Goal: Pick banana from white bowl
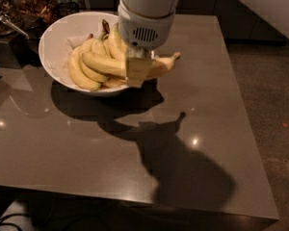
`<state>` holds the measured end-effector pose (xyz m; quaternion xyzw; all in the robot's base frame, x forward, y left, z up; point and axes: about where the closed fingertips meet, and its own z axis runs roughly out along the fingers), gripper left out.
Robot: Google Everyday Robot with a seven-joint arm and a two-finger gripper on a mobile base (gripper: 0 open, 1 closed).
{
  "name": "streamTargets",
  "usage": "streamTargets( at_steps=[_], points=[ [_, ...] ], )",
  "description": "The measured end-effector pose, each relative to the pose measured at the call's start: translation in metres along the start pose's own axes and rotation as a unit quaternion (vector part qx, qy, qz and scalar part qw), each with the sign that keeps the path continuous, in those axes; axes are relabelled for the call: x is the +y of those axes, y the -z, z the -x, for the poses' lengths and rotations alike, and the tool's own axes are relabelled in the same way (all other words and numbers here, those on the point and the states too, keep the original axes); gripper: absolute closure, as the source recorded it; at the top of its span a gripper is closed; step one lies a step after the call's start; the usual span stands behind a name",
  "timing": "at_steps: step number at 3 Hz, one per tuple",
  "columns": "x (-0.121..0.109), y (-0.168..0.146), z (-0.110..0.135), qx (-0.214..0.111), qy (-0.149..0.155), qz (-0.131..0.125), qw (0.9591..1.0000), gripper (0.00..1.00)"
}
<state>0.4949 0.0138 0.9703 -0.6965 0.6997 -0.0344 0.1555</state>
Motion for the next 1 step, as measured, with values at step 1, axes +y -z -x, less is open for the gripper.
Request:
streamTargets(
  at_steps=[1],
  points=[
    [0.0176,0.0023,-0.0084,0.003,-0.019,0.002,0.9998,1.0]
  ],
)
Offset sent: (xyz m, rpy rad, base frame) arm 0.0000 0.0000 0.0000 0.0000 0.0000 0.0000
